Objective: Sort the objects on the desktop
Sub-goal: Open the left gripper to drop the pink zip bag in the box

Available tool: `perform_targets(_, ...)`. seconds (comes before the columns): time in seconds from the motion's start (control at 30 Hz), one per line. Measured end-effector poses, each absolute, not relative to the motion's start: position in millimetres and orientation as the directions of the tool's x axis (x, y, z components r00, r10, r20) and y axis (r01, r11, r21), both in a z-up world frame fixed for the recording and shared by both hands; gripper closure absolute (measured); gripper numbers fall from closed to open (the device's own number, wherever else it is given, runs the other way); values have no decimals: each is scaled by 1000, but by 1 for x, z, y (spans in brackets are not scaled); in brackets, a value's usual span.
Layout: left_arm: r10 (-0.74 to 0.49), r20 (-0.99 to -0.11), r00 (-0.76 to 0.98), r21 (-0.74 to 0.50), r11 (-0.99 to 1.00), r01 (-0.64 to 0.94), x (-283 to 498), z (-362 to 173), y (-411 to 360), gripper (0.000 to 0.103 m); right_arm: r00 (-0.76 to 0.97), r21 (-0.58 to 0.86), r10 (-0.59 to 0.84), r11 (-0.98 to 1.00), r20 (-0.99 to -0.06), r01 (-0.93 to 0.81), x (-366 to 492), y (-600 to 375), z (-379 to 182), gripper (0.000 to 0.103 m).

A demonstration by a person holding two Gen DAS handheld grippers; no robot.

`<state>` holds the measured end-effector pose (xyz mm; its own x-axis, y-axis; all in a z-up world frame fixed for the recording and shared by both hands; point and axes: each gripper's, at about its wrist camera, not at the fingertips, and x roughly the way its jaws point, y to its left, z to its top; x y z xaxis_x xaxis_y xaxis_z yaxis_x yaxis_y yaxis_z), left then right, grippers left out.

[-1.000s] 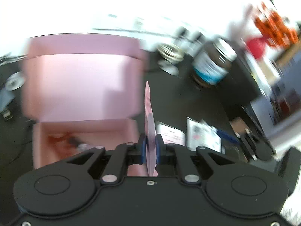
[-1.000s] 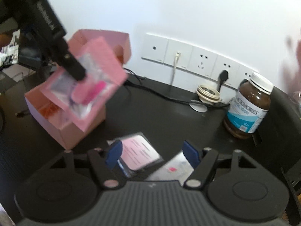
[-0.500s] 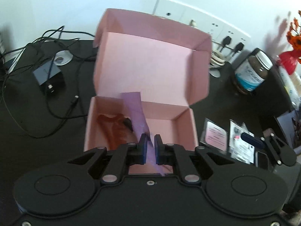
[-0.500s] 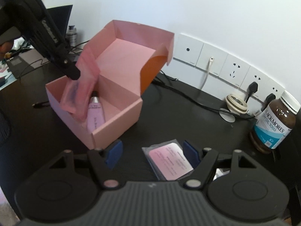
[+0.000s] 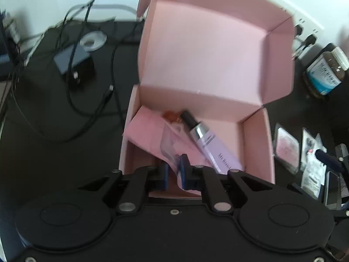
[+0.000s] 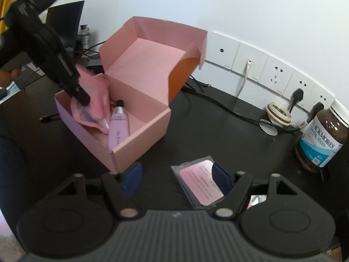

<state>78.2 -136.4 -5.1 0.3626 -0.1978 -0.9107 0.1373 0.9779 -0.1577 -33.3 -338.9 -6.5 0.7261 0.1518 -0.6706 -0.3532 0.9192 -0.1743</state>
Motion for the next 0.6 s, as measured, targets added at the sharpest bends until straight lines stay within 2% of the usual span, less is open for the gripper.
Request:
perform_targets(0.4,-141,-934,329,-102,986,133,74,-20,-151,92,718,-183,139,918,-682,-352,-33,-338,-9,32)
perform_targets(0.6,-124,-932,340,-68,983,170,64,-19,-162,88,714,-183,118,926,-690,-330,-33,-343,-12,32)
